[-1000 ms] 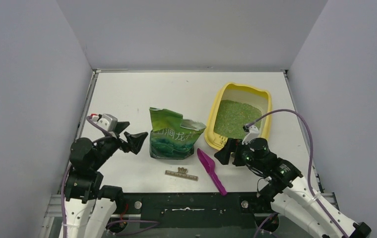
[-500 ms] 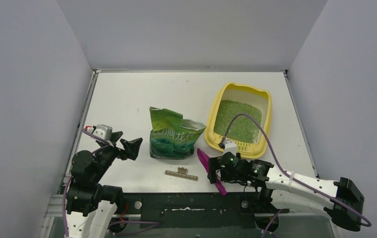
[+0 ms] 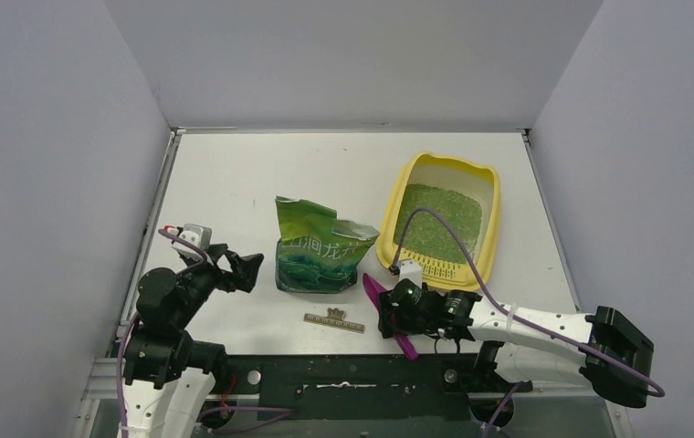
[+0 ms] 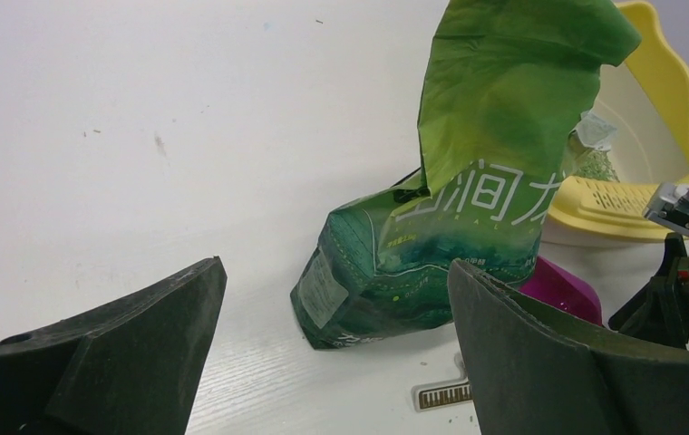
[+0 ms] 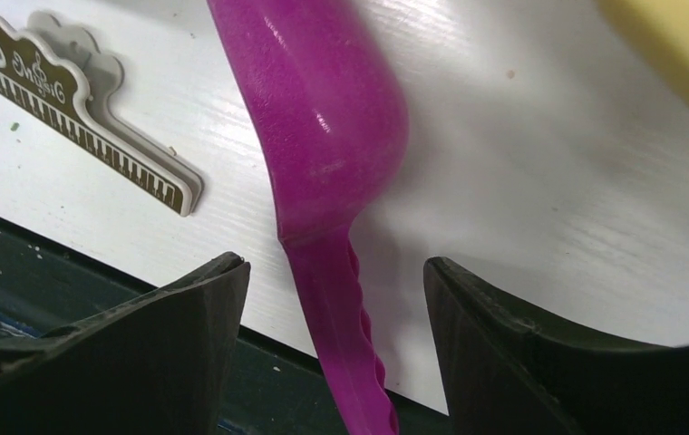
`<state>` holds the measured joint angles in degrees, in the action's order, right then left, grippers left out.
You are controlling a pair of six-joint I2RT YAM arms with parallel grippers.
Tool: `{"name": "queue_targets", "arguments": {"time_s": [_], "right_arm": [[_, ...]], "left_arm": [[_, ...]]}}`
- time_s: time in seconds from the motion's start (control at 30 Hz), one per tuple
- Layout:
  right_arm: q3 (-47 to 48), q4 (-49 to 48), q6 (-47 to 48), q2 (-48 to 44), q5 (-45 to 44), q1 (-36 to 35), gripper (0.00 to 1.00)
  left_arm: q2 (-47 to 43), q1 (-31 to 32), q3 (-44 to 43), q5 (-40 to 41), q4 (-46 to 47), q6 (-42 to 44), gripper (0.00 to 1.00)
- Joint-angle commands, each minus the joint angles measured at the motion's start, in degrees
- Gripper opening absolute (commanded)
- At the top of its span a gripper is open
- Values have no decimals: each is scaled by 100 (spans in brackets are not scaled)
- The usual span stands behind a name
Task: Fill the litter box with clean litter
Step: Pick up the spatula from the center of the board.
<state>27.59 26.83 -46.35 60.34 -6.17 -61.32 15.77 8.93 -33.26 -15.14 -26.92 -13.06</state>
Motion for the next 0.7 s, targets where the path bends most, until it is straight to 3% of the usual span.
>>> {"name": "queue_targets", "arguments": {"time_s": [0.0,0.03,0.27,0.43,0.67], "right_arm": [[-49,-362,48,160,2,-197,65],[-48,-340,40,196,-30,-251,61],[129,255,-271,372,-888,-609,55],[132,161,-140,402,-918,-629,46],[142,-283,437,-201,-166,-618,13]], "left_arm": [[167,4,-171,55,243,40,92],[206,4,-181,55,248,34,92],[287,3,-229,74,176,65,92],[222,-1,-226,98,158,115,92],[-18,4,-132,-281,411,114,93]]}}
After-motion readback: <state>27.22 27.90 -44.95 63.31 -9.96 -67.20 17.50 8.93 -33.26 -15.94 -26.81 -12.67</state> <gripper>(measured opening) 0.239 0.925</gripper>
